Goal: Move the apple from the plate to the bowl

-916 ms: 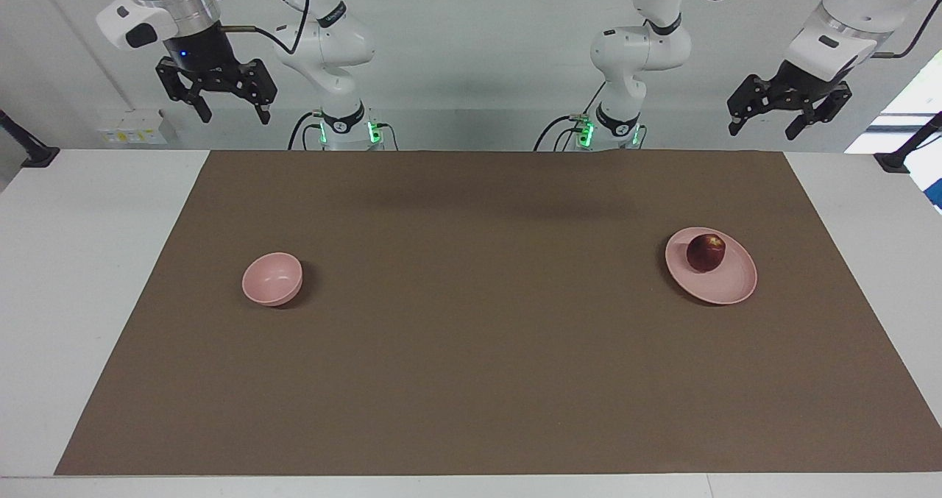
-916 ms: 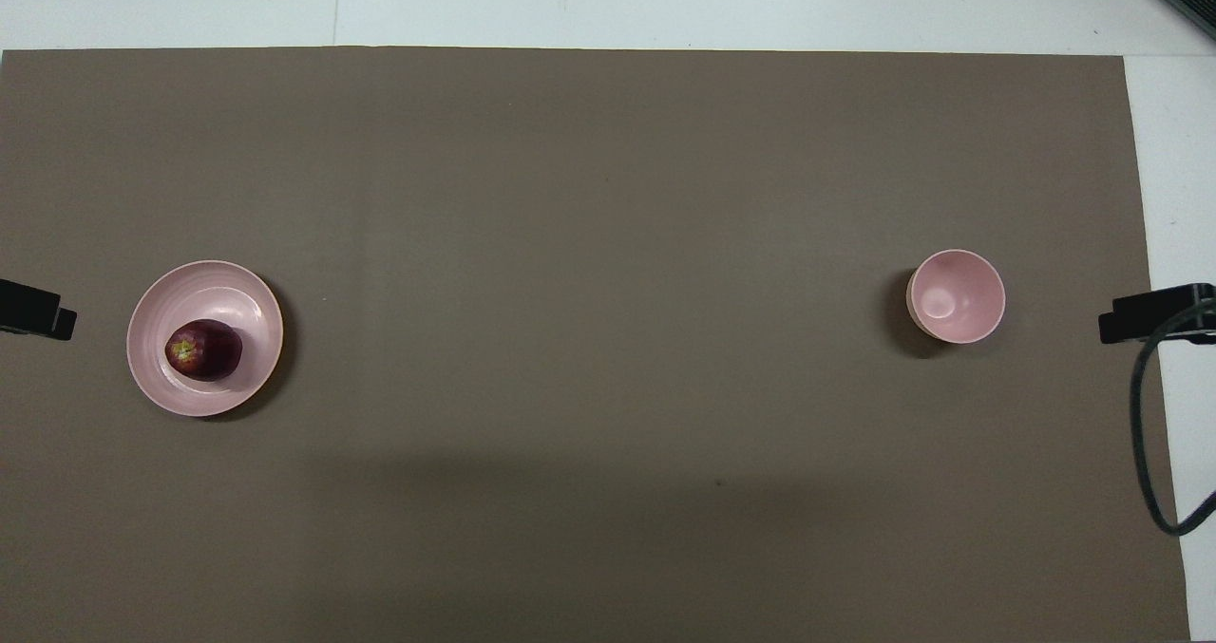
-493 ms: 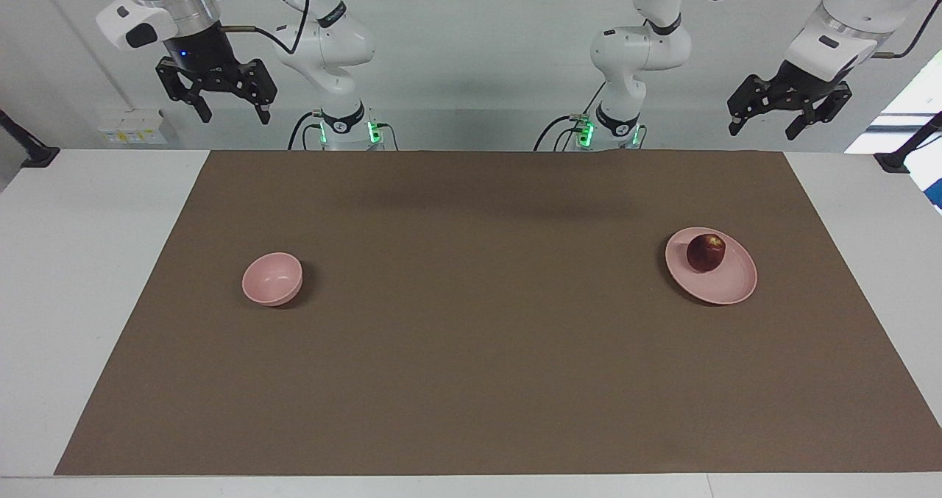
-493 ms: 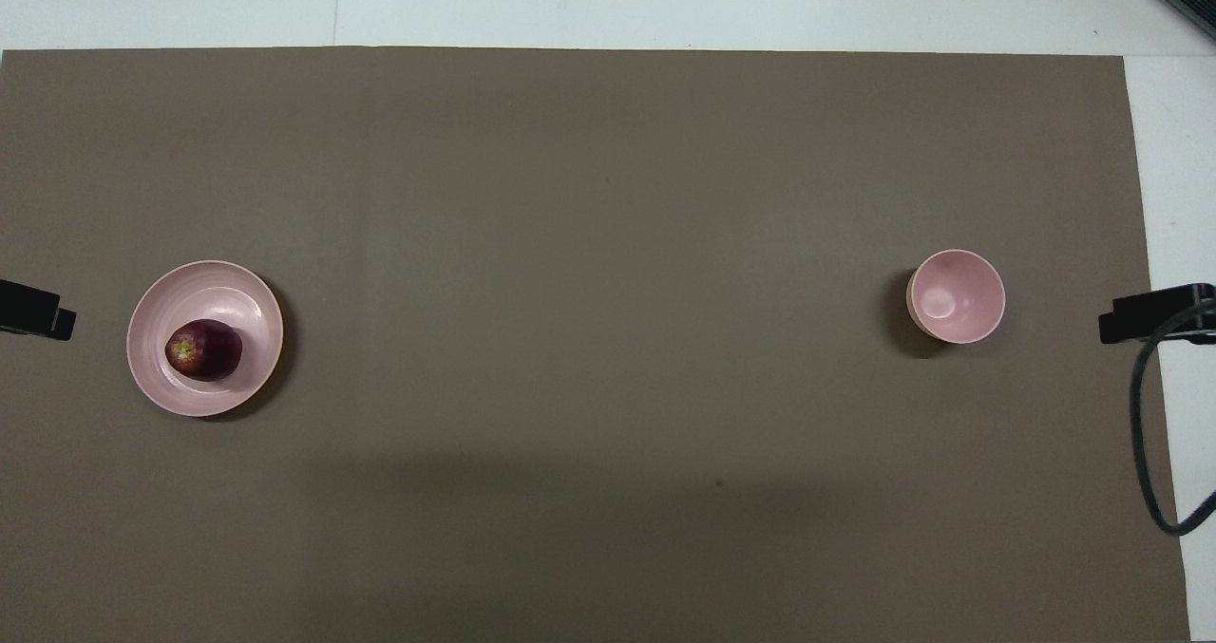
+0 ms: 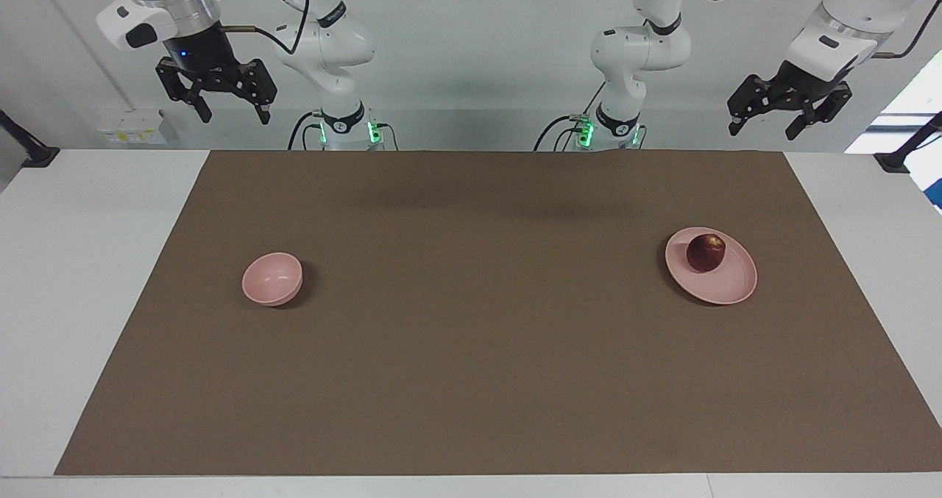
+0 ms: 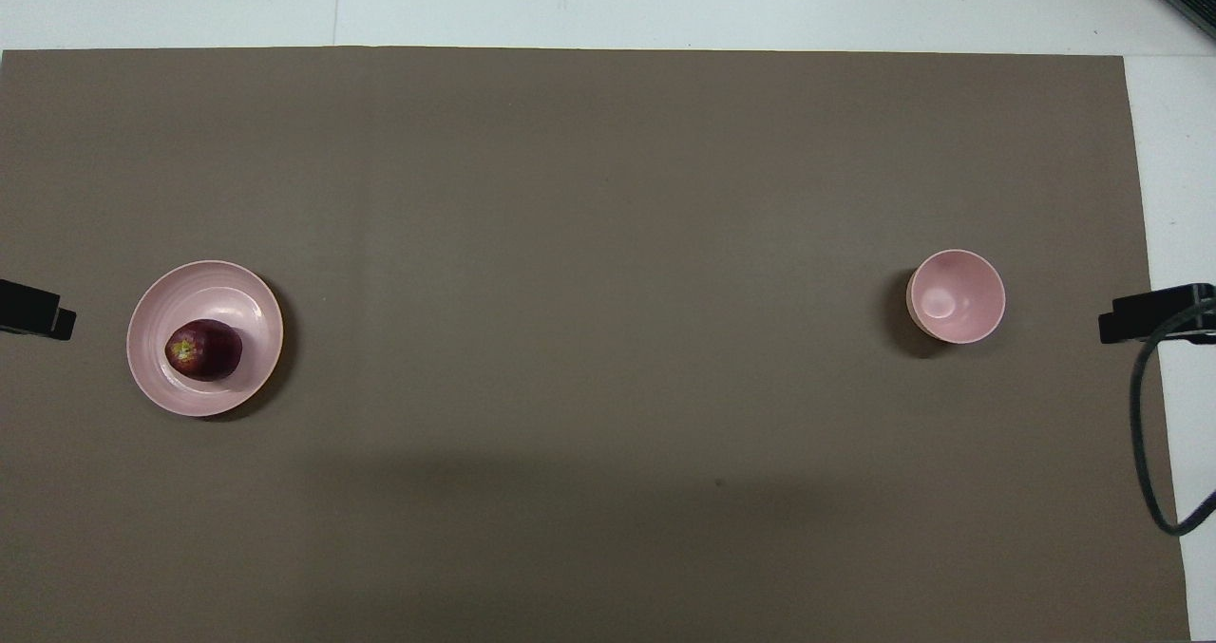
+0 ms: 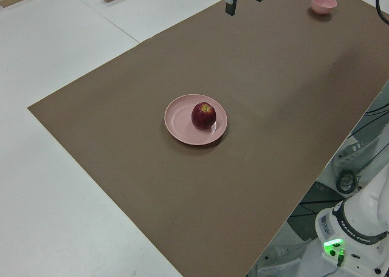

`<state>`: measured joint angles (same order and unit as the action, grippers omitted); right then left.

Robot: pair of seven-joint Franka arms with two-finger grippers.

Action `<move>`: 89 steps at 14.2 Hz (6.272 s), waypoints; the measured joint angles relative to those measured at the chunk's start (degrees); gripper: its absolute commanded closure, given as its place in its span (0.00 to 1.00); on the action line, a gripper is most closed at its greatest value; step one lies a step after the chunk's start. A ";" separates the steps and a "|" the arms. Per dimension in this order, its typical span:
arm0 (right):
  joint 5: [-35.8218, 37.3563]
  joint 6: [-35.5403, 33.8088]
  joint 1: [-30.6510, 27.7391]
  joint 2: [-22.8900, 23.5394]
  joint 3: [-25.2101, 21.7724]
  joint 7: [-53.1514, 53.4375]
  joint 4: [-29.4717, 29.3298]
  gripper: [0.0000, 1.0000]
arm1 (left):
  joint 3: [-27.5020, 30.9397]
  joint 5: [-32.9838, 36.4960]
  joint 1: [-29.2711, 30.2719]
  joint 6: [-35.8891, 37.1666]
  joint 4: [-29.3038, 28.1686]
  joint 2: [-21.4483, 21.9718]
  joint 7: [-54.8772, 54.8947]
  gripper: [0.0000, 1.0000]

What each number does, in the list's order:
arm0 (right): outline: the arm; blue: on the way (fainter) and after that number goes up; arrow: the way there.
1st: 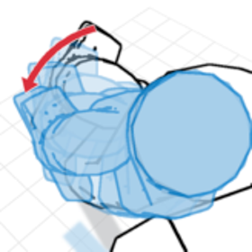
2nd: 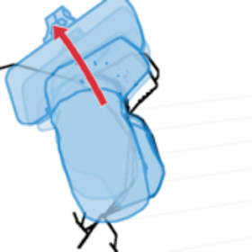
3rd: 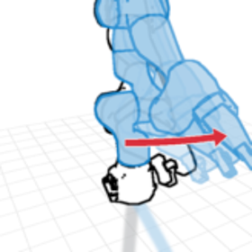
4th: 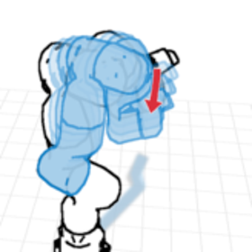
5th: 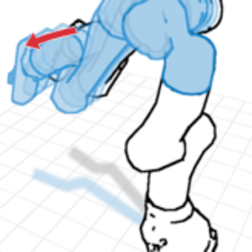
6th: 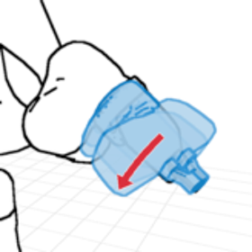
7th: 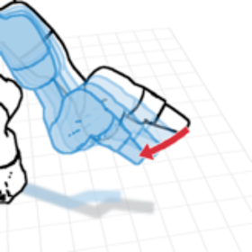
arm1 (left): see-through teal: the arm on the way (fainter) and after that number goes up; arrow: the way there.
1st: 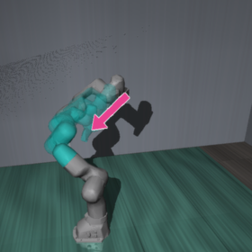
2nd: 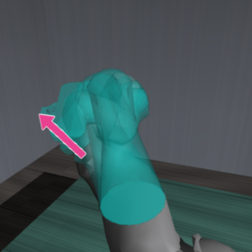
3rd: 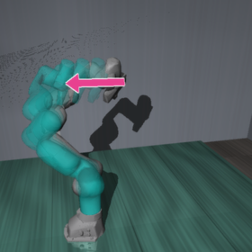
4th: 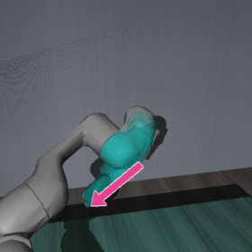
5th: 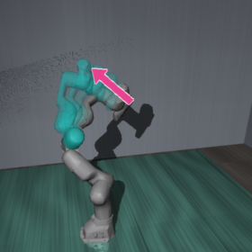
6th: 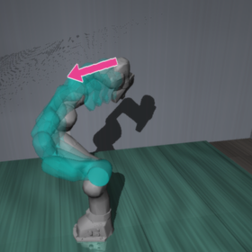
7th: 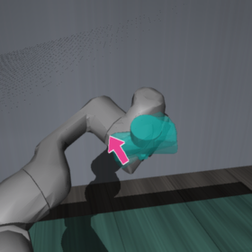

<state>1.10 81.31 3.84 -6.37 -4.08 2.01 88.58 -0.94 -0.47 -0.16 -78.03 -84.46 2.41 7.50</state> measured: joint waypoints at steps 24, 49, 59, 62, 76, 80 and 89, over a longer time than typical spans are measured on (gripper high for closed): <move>0.00 -0.09 0.00 -0.01 0.00 0.00 0.01 0.00 | -1.07 -0.39 -0.10 -0.26 -0.40 0.04 0.03 0.00; 0.00 -1.50 0.21 -0.29 0.38 0.00 0.18 0.00 | 7.16 -0.60 -1.76 -58.98 -46.21 -1.80 11.75 0.00; -0.81 -1.50 -0.38 -0.99 0.09 0.00 1.83 0.00 | 7.67 -0.60 -1.64 -59.90 -47.94 -2.70 11.75 1.00; -1.59 -1.50 -0.38 -1.60 0.10 0.00 2.89 0.00 | 7.53 -0.60 -1.66 -58.94 -46.99 -2.66 11.77 1.00; -15.76 1.81 2.36 -1.75 0.57 16.78 7.36 0.00 | -7.44 -27.97 -2.08 -38.65 -34.76 0.67 1.66 1.00; -22.54 3.33 4.54 -0.96 0.67 28.18 9.25 0.00 | -13.48 -37.81 -2.19 -38.84 -33.57 0.84 -4.96 1.00; -38.94 8.71 4.72 5.37 0.60 50.07 10.67 0.00 | -19.50 -59.38 -2.04 -45.24 -33.34 2.22 -7.77 1.00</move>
<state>-37.84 90.03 8.56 -1.00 -3.48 52.08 99.25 -20.44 -59.85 -2.20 -123.27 -117.80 4.63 -0.28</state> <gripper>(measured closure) 0.000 0.357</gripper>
